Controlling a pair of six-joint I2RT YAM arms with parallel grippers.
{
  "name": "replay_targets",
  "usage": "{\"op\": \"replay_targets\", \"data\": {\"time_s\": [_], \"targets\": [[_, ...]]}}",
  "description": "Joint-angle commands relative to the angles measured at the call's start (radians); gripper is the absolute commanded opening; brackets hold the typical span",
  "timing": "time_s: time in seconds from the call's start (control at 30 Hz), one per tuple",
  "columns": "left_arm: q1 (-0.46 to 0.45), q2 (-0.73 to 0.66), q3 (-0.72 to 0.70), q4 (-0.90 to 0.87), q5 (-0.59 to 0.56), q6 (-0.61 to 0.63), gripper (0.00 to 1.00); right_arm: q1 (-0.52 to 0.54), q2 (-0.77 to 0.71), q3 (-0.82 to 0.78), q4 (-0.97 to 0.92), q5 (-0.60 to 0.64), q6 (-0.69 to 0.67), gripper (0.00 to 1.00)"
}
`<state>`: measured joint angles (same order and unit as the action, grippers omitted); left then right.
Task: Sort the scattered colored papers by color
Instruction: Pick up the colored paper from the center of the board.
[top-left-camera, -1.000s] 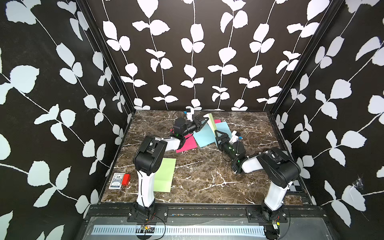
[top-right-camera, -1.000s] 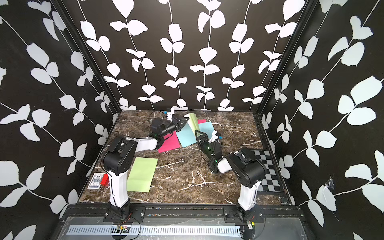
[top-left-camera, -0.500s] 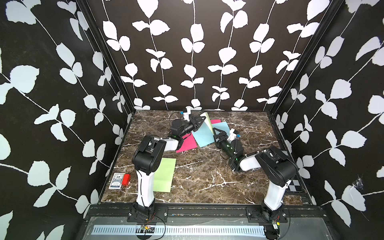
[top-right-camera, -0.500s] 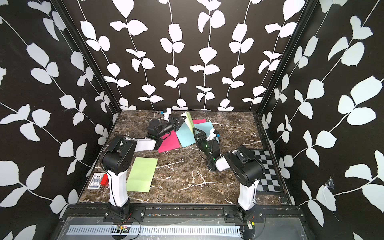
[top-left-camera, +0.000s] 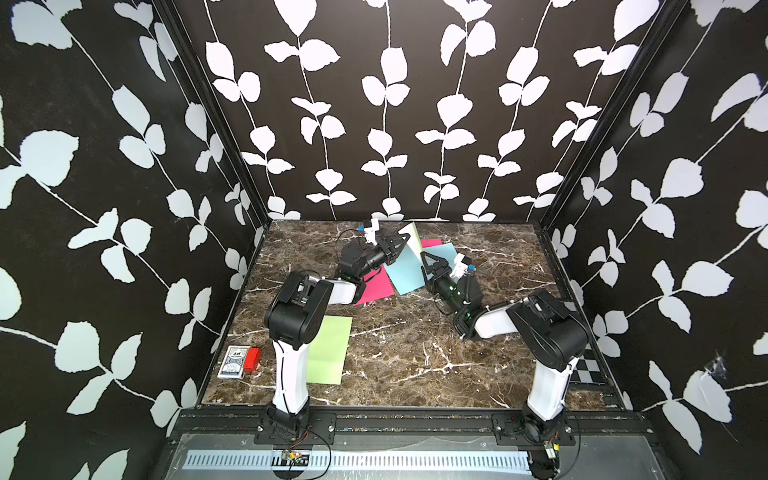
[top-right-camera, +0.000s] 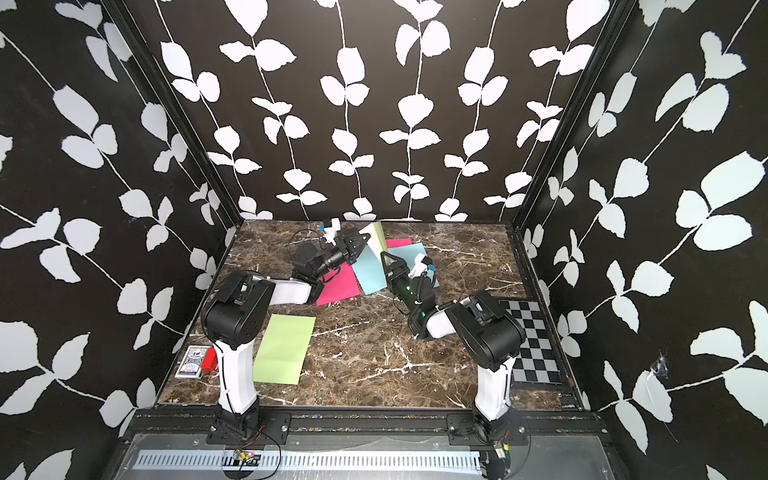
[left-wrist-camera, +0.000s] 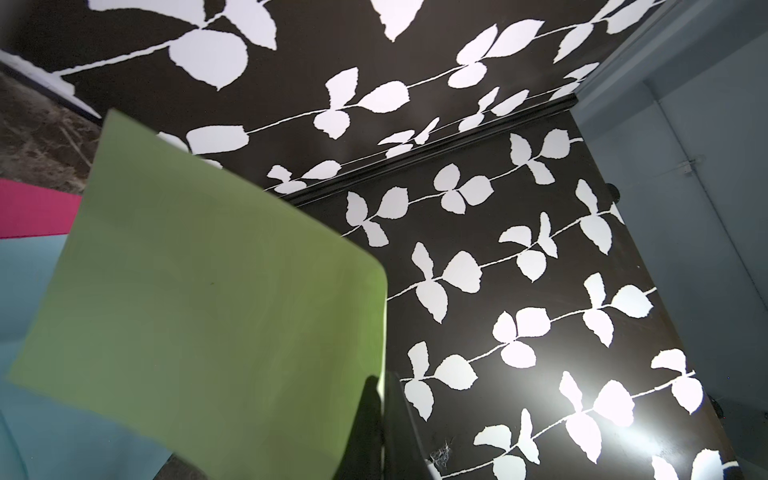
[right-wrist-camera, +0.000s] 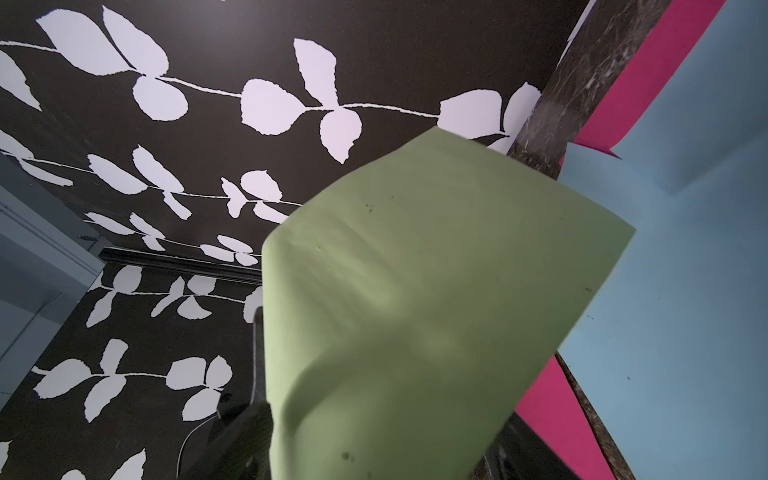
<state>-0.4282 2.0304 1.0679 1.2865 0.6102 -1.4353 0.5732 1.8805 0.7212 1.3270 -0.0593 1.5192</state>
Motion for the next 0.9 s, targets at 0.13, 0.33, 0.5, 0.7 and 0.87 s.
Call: {"op": "replay_targets", "data": {"time_s": [0.13,0.33,0.5,0.7,0.87], "targets": [[0.023,-0.079,-0.118,-0.027,0.04,0.059,0.0,-0.028,0.018,0.065,0.086,-0.027,0.227,0.79],[0.054,-0.1,-0.164,-0.013,0.037,0.059,0.0,-0.036,0.014,0.064,0.086,-0.049,0.219,0.79],[0.053,-0.098,-0.164,-0.023,0.039,0.069,0.0,-0.036,0.019,0.068,0.086,-0.069,0.216,0.78],[0.057,-0.096,-0.17,-0.026,0.038,0.075,0.0,-0.039,-0.006,0.058,0.086,-0.068,0.183,0.75],[0.063,-0.097,-0.187,-0.014,0.038,0.078,0.0,-0.042,-0.021,0.046,0.086,-0.063,0.173,0.7]]}}
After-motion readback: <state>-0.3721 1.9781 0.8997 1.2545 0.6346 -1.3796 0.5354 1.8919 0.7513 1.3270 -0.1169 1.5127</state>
